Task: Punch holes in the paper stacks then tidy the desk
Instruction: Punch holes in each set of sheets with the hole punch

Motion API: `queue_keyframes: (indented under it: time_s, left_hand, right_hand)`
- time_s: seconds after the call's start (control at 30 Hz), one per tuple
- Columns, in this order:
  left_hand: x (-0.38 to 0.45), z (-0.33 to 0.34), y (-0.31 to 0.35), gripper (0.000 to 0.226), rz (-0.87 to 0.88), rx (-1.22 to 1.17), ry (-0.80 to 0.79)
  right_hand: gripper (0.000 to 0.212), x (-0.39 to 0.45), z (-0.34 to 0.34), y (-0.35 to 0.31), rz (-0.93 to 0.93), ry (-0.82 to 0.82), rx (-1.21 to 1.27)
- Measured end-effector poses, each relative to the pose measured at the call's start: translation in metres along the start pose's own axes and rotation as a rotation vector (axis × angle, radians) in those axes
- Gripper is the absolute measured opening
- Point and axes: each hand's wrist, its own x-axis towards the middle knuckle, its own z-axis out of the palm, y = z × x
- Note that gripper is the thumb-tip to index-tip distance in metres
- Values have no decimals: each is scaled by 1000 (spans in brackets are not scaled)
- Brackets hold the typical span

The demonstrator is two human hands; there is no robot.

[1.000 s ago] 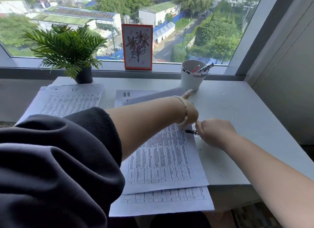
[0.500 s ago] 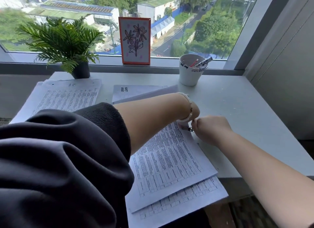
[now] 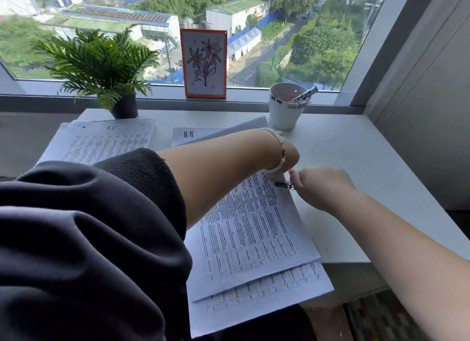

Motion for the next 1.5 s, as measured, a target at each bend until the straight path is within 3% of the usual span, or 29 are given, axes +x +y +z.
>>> queue_keyframes:
  time_s: [0.07,0.2,0.4,0.63,0.77,0.93,1.07,1.27,1.5]
  left_hand:
    - [-16,-8,1,28,98,-27,-23]
    - [-36,-18,15,42,14,-130,10]
    - [-17,8,0,23,59,-38,-100]
    - [-48,-10,-6,18,39,-111,67]
    - [-53,-6,-23,27,10,-144,127]
    - [-60,-5,-33,18,-33,-210,146]
    - [-61,-8,-11,21,-35,-216,81]
    - [-48,-14,48,42,186,-161,31]
    - [-42,-15,65,29,208,-127,43]
  right_hand:
    - [52,-3,1,-4,-15,82,-52]
    - [44,-5,4,-7,-27,65,-46]
    - [43,-6,-1,-9,-23,-34,59]
    - [43,-14,1,5,-11,-227,59]
    - [45,-23,4,9,-45,-246,53]
    - [48,-31,4,8,-70,-223,11]
    - [52,-34,8,7,-60,-199,-6]
    - [47,-37,10,7,-68,-154,-28]
    - [45,-42,10,7,-84,-149,-67]
